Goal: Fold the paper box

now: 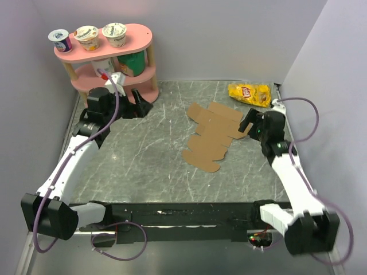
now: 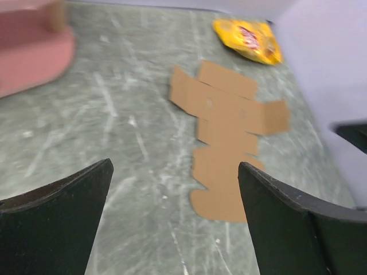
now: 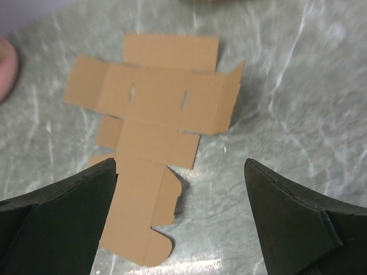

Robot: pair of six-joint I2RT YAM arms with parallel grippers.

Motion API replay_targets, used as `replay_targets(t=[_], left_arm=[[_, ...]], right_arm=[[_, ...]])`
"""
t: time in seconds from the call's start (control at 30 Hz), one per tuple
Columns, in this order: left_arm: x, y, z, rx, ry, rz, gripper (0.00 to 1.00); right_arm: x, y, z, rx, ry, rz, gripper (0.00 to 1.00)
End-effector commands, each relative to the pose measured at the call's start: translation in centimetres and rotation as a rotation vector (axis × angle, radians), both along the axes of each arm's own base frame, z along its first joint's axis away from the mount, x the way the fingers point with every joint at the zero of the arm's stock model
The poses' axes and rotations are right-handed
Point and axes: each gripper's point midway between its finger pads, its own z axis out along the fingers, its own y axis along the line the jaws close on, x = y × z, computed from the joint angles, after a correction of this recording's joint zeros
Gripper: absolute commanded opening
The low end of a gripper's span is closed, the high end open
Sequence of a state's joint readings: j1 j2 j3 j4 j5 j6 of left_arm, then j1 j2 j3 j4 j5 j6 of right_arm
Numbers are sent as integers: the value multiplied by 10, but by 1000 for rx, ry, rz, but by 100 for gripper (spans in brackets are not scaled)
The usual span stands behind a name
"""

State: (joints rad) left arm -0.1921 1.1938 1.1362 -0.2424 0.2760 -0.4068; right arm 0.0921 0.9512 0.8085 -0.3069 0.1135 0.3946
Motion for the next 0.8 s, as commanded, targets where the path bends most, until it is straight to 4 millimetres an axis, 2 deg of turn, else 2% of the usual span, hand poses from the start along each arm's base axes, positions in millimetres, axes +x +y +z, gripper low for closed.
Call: replay_targets(t=[0.0,0.07,0.13,0.2,0.23,0.3,0.33,0.37,0.4,0.43,0.5,0.57,0.6,0.63,0.7,0.73,0.77], left_arm=[[-4,-33,19,-70,-62,-152,98],[-8,-32,-1,-66,-8,-154,97],[-12,-31,-12,-57,11,-154,96],[-16,-33,-17,-72,24,-165,96],[-17,-34,-18,-75,27,-171,96],[-19,-40,-17,-98,39,-207,96],[-20,-43,-19,-102,48,-218,96],[-21,-43,-20,-106,54,-224,96],[-20,-44,-22,-102,60,-225,97],[-20,-43,-25,-98,72,-224,97],[-20,-44,-26,-95,73,-226,97],[-22,-46,-26,-96,69,-236,96],[-22,-46,-26,-98,68,-238,97],[-23,-47,-25,-99,69,-243,97],[-22,-48,-27,-97,72,-246,97],[-22,-48,-28,-95,75,-250,97],[-22,-48,-29,-95,78,-251,97]], right_arm=[[17,-5,-34,138,167,33,97],[25,-4,-47,193,194,58,97],[32,-11,-61,210,228,37,96],[36,-20,-73,193,255,-10,95],[39,-25,-85,203,284,-29,95],[52,-22,-88,230,270,-4,90],[57,-22,-99,240,299,-7,89],[62,-22,-102,245,306,-7,88],[73,-22,-97,244,293,3,87],[77,-23,-110,241,332,1,86],[89,-26,-108,230,332,0,85],[96,-28,-116,220,350,8,82],[103,-28,-112,218,338,18,79],[105,-24,-120,228,360,38,68],[112,-22,-121,233,372,62,56],[112,-19,-125,229,382,88,41],[113,-18,-124,221,375,105,33]])
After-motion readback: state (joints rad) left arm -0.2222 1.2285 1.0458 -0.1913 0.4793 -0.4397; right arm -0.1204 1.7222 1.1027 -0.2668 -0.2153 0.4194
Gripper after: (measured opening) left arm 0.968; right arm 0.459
